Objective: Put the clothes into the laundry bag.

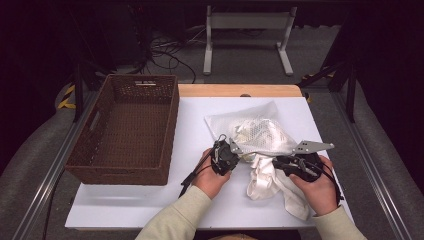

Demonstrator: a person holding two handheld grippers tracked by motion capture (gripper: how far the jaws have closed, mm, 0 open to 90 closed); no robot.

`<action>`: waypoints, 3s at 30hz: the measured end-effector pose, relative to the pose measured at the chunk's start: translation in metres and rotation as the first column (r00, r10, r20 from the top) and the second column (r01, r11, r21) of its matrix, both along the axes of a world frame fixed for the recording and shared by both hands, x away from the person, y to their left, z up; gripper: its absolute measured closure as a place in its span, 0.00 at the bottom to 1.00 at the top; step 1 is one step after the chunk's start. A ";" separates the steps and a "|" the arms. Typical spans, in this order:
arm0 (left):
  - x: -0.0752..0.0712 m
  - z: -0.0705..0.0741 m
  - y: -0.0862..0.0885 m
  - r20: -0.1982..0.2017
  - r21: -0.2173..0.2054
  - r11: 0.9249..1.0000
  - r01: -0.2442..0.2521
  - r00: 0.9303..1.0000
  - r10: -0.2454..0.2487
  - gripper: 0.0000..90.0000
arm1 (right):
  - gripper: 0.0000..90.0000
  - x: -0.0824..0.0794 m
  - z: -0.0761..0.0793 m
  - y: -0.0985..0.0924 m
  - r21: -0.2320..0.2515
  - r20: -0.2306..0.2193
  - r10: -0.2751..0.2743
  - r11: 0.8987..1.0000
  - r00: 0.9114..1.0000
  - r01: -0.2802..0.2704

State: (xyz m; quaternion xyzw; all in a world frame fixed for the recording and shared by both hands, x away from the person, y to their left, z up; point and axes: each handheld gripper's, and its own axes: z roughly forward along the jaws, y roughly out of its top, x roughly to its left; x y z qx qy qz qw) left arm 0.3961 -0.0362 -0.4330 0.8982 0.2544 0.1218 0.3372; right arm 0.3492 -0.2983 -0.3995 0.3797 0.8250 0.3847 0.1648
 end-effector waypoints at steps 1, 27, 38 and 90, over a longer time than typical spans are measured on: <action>0.001 0.001 0.001 0.001 -0.010 1.000 -0.006 1.000 0.006 0.99 | 0.79 0.000 0.000 0.000 0.001 0.001 0.000 1.000 1.000 0.000; 0.003 -0.008 0.000 0.005 0.089 0.996 -0.012 1.000 0.012 0.99 | 0.79 0.000 0.000 -0.001 0.006 0.000 0.002 1.000 1.000 -0.002; -0.031 0.009 0.024 0.006 0.062 0.997 0.053 0.999 -0.053 0.99 | 0.79 0.000 0.001 0.000 0.007 0.003 -0.006 1.000 1.000 0.006; -0.083 0.011 0.088 -0.099 -0.042 0.996 0.085 0.991 -0.089 1.00 | 0.65 -0.026 0.035 -0.002 0.023 -0.038 0.070 0.997 0.997 -0.069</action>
